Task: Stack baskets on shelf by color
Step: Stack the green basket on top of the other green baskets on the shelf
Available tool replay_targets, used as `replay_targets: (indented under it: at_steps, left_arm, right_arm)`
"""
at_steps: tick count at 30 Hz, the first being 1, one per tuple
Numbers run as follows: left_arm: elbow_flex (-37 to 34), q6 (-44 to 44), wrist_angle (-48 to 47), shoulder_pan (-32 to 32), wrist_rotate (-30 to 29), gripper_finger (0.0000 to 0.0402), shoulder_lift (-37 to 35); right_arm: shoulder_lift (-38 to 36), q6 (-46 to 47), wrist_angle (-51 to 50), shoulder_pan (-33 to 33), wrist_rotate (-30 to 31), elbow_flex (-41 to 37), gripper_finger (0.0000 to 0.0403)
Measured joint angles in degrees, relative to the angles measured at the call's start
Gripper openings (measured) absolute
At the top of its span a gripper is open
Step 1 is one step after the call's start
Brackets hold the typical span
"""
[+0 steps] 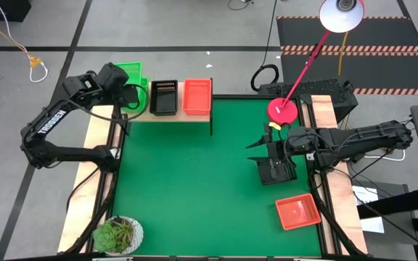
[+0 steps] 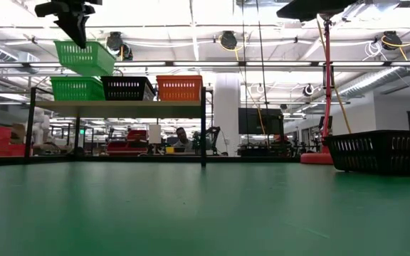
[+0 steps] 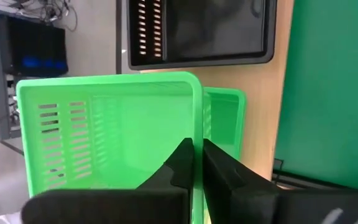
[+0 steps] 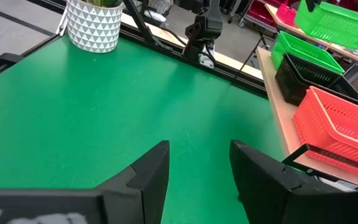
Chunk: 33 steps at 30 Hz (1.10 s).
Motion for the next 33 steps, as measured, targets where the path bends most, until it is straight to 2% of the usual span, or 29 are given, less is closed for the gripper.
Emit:
replay_targets:
  at_steps: [5, 11, 19, 33]
  left_arm:
    - [-2.8, 1.5, 0.8, 2.1, 1.9, 0.0007, 0.0]
    - [-7.6, 3.7, 5.2, 3.7, 1.8, 0.0022, 0.0]
    - [-11.2, 5.5, 5.8, 6.4, 1.8, 0.0009, 0.0]
    - [-12.2, 4.3, 5.9, 7.5, 1.8, 0.0087, 0.0]
  right_arm:
    - [0.0, -0.1, 0.0, 0.0, 0.0, 0.0, 0.0164]
    - [0.0, -0.2, 0.0, 0.0, 0.0, 0.0, 0.0164]
    - [0.0, -0.3, 0.0, 0.0, 0.0, 0.0, 0.0164]
    - [0.0, -0.5, 0.0, 0.0, 0.0, 0.0, 0.0164]
